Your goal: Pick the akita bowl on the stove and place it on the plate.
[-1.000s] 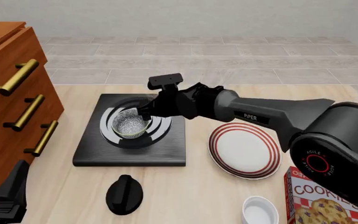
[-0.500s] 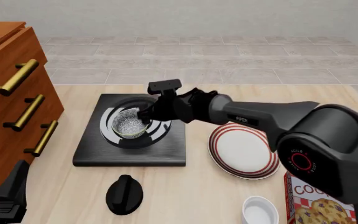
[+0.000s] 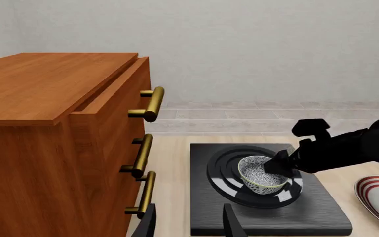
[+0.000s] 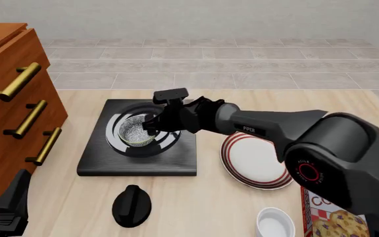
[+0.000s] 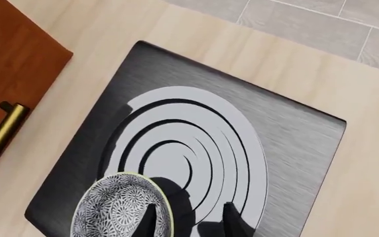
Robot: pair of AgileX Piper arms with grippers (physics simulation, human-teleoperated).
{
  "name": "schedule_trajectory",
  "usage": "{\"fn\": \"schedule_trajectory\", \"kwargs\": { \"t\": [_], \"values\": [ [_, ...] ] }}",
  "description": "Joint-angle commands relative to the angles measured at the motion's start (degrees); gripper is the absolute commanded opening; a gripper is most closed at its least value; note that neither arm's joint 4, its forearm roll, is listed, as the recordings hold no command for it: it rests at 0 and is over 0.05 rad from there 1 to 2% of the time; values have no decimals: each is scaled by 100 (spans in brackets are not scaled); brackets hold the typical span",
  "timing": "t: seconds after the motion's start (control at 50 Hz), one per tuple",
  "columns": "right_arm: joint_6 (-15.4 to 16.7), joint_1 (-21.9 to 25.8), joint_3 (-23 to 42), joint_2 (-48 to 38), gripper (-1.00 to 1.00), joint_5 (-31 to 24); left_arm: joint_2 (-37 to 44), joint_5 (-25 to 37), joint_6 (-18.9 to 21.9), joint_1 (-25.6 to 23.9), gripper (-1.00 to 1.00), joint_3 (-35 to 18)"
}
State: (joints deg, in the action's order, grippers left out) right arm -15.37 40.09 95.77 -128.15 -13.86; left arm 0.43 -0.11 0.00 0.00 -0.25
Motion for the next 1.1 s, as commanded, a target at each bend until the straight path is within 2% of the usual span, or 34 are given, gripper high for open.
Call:
{"fn": "schedule_trajectory", "kwargs": {
  "t": [0.02,0.22,0.24,0.56,0.8,1.1],
  "values": [
    [-40,61,-20,-101,100,24,0,0,0,0,100,0],
    [-192,205,-278,-118,100,174,0,0,0,0,100,0],
    [-198,227,-308,-109,-100,177,0,0,0,0,100,0],
    [-397,382,-674,99,-100,347,0,0,0,0,100,0],
    [-128,94,-643,637,-100,93,0,0,0,0,100,0],
    [29,-155,-1019,1241,-100,198,0,0,0,0,100,0]
  ]
}}
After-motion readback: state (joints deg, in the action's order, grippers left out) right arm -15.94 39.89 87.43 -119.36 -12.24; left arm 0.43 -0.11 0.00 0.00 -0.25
